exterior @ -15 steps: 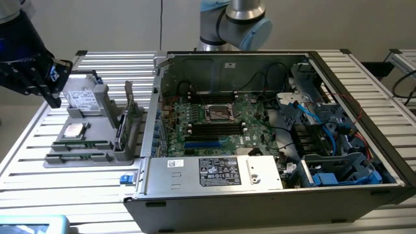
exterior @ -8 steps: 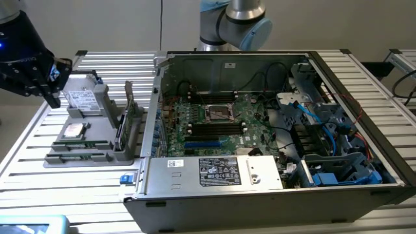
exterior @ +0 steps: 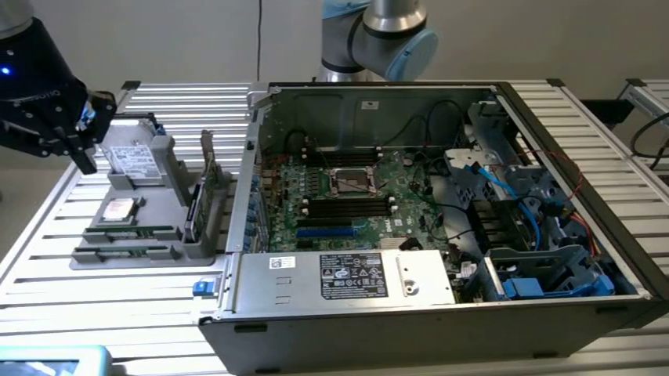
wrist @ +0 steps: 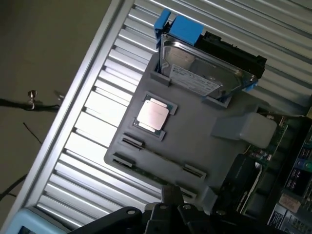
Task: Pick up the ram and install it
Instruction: 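Pick up the ram and move it above insertion slot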
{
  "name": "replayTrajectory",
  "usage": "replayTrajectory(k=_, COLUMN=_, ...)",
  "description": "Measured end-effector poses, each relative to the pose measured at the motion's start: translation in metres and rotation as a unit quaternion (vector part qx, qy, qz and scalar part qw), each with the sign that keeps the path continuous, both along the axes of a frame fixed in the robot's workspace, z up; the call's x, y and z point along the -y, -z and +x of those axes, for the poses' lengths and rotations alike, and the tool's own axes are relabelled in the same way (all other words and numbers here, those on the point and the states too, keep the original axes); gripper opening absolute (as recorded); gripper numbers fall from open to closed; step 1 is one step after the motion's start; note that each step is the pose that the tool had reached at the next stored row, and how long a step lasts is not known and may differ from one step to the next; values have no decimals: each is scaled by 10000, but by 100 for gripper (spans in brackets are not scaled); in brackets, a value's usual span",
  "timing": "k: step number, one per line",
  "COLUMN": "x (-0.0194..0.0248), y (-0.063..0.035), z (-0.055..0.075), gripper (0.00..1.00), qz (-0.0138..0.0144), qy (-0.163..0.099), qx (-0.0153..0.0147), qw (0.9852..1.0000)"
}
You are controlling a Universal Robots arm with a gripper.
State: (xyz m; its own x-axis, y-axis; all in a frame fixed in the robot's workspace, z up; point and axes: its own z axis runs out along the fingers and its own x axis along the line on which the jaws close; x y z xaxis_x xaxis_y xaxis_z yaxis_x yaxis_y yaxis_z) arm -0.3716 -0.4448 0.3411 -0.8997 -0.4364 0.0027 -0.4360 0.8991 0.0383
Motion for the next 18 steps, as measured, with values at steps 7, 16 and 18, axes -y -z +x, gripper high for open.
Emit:
replayTrajectory(k=7, x=0, y=4, z=0, gripper=11, qz=0, qy=-637, qx=0, qw=9980)
replayTrajectory(k=16, x=0, y=9, z=0, gripper=11, qz=0, qy=-1450, qx=0, qw=9894)
replayTrajectory(k=18, x=0, y=10, z=0, gripper=11, qz=0, qy=-1636, qx=0, qw=9865)
